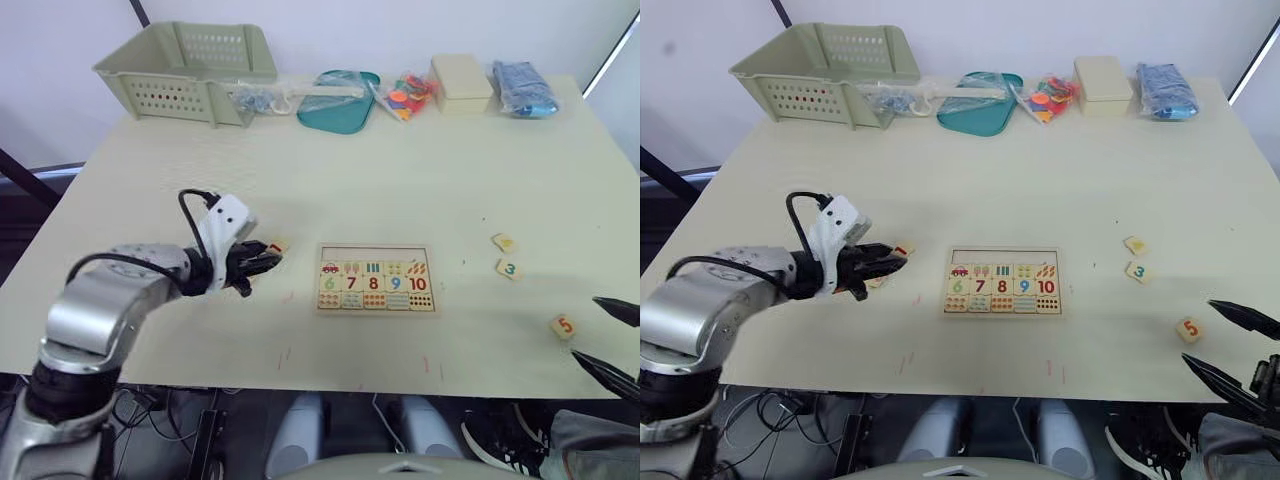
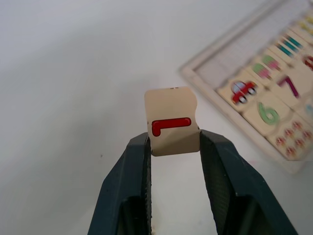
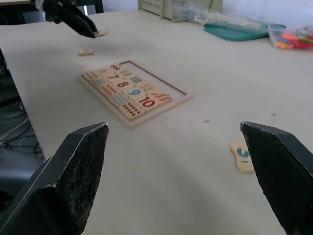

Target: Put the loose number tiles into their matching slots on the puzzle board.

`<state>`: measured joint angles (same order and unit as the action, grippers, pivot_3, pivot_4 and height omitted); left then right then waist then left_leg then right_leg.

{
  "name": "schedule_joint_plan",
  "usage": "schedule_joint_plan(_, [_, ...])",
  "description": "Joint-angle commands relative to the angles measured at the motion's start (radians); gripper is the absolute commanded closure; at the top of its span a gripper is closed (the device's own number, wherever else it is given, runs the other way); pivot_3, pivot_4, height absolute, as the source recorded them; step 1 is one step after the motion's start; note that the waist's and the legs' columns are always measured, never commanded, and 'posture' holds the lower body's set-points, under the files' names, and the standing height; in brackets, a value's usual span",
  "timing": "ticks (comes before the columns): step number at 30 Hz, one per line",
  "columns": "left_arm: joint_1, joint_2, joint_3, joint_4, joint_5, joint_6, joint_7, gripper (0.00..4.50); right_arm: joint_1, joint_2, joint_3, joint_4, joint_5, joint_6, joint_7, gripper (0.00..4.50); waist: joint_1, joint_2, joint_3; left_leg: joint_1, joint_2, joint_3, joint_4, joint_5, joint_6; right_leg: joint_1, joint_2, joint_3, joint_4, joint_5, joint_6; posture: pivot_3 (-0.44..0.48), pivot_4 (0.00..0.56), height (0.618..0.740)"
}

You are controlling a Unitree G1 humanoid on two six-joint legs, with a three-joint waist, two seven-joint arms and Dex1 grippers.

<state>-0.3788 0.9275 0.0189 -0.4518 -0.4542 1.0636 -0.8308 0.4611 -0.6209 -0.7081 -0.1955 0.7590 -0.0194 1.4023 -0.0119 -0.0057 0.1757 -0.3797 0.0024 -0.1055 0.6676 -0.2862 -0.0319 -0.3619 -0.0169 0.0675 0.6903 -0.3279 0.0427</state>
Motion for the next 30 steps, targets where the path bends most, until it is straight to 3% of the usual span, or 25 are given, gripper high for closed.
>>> schedule_joint_plan(1, [-0.095,0.077,-0.084,0.090,0.031,-0.210,-0.203,3.55,0.019,0.017,-0.017,-0.061,0.002,-0.034,-0.029,0.00,0.002,-0.001,0.001,0.000,0.000,0.000,0.000,0.000,0.000,0.000,0.000,0.000,0.000,0.000,0.000,0.000,0.150,0.740])
schedule_joint_plan(6, [-0.283,0.091,-0.260,0.245,0.121,-0.354,-0.403,3.55,0.069,0.007,-0.061,-0.019,0.045,-0.049,0.062,0.00,0.000,0.000,0.001,-0.002,-0.001,0.000,-0.001,-0.001,0.002,0.000,0.000,-0.001,-0.003,0.000,0.000,0.000,0.150,0.740])
schedule_joint_plan(17, [-0.658,-0.021,-0.583,0.476,0.337,-0.368,-0.674,3.55,0.098,0.006,-0.041,-0.028,0.078,-0.017,0.084,0.00,-0.007,-0.003,0.004,-0.001,-0.002,0.001,0.001,-0.003,0.005,0.000,0.003,0.000,-0.003,0.000,0.000,0.000,0.150,0.740])
schedule_joint_plan(30, [-0.757,-0.164,-0.713,0.641,0.538,-0.472,-0.724,3.55,0.072,0.033,0.007,-0.039,0.053,-0.042,0.065,0.00,-0.007,-0.003,0.005,-0.002,-0.002,0.001,0.002,-0.003,0.005,-0.001,0.003,0.000,-0.001,0.000,0.000,0.000,0.150,0.740])
